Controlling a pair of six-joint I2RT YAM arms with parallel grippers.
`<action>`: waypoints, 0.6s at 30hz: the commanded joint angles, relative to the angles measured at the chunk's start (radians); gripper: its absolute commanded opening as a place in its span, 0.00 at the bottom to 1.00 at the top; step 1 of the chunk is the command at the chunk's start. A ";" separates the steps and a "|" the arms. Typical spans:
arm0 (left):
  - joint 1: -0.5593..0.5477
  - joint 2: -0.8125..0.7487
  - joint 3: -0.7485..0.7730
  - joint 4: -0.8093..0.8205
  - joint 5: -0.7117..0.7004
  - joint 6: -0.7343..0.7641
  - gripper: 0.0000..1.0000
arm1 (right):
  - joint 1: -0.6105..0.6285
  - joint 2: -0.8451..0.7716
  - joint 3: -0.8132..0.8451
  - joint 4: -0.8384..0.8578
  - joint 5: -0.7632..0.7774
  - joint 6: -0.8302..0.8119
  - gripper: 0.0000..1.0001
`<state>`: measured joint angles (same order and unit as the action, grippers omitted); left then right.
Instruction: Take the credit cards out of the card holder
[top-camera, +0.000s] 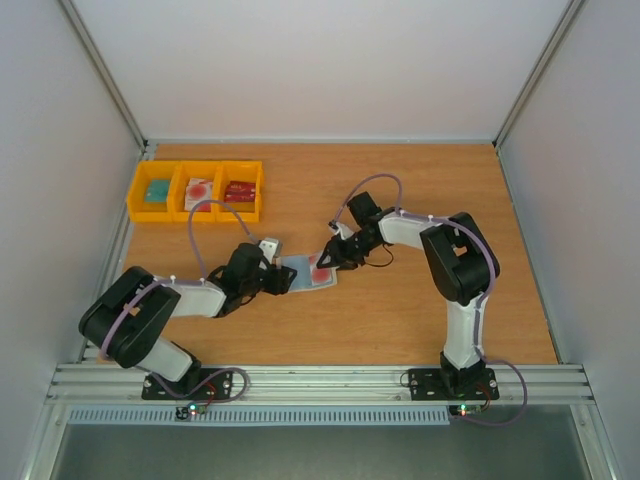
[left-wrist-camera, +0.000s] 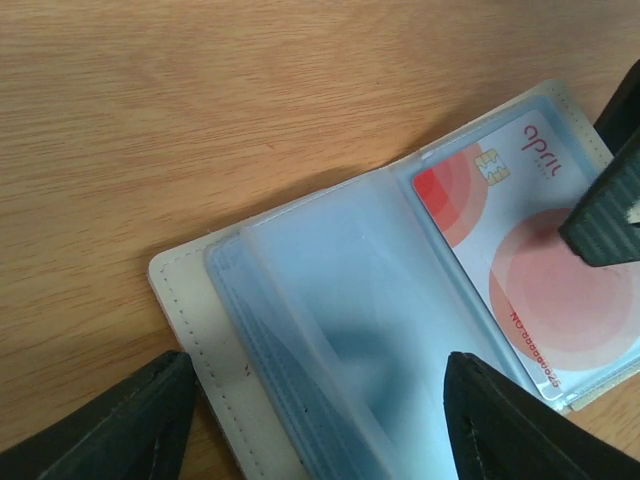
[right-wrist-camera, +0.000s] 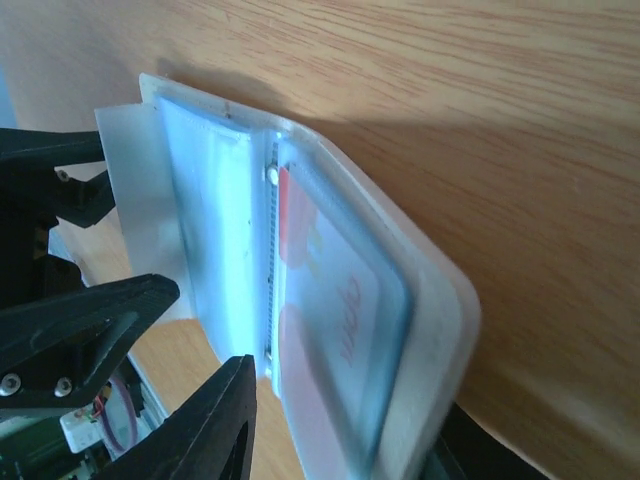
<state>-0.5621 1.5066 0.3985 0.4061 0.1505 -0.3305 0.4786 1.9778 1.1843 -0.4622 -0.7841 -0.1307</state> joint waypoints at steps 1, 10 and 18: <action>-0.005 0.041 -0.017 -0.060 0.031 -0.004 0.69 | 0.021 0.046 0.051 0.043 -0.058 0.027 0.33; 0.022 -0.144 0.046 -0.161 0.060 0.134 0.70 | -0.021 -0.133 0.041 -0.060 -0.062 -0.055 0.01; 0.063 -0.514 0.243 -0.461 0.269 0.414 0.69 | -0.030 -0.343 0.051 -0.114 0.084 -0.049 0.01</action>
<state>-0.5137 1.1412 0.5507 0.0490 0.2859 -0.1017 0.4484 1.7164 1.2133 -0.5274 -0.7853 -0.1635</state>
